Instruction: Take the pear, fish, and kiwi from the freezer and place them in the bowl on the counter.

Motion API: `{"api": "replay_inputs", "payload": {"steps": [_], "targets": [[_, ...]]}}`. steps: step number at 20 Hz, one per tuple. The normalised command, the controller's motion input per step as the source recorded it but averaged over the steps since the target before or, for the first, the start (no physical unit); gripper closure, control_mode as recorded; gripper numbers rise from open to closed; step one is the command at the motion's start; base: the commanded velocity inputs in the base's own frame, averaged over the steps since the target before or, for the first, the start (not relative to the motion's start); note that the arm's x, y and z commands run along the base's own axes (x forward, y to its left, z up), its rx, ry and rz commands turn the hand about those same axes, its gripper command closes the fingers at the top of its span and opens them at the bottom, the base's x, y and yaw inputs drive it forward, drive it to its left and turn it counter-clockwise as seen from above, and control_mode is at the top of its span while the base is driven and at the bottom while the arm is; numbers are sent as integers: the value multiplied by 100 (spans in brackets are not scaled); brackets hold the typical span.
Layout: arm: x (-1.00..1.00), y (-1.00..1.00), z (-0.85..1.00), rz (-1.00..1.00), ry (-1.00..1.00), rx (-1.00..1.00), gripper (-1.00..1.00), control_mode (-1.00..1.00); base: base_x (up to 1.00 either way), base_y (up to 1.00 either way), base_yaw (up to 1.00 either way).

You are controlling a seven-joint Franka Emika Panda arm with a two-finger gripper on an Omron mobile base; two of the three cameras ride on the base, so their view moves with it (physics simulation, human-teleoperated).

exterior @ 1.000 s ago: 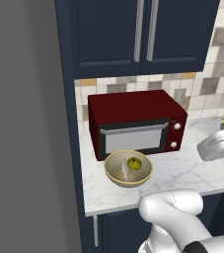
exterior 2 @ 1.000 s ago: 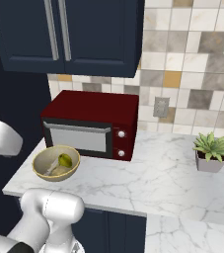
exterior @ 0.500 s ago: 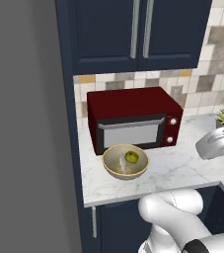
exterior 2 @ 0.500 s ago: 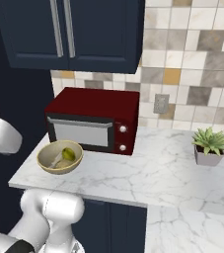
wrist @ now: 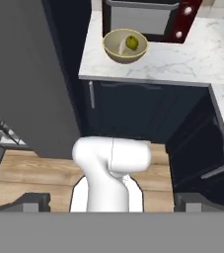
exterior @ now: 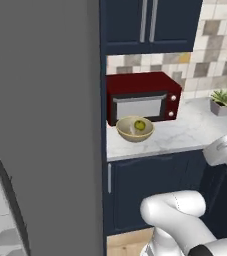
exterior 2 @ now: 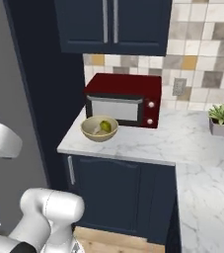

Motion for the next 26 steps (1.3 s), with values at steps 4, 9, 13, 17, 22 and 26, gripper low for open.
{"api": "replay_inputs", "payload": {"steps": [4, 9, 13, 17, 22, 26], "targets": [[0, 0, 0, 0, 0, 0, -100, 100, -2, 100, 0], [0, 0, 0, 0, 0, 0, -100, 100, 1, 100, 0], [0, 0, 0, 0, 0, 0, -100, 100, 8, 95, 0], [0, 0, 0, 0, 0, 0, -100, 100, 18, 87, 0], [0, 0, 0, 0, 0, 0, -100, 100, 36, 36, 0], [0, 0, 0, 0, 0, 0, -100, 100, 54, 12, 0]]}}
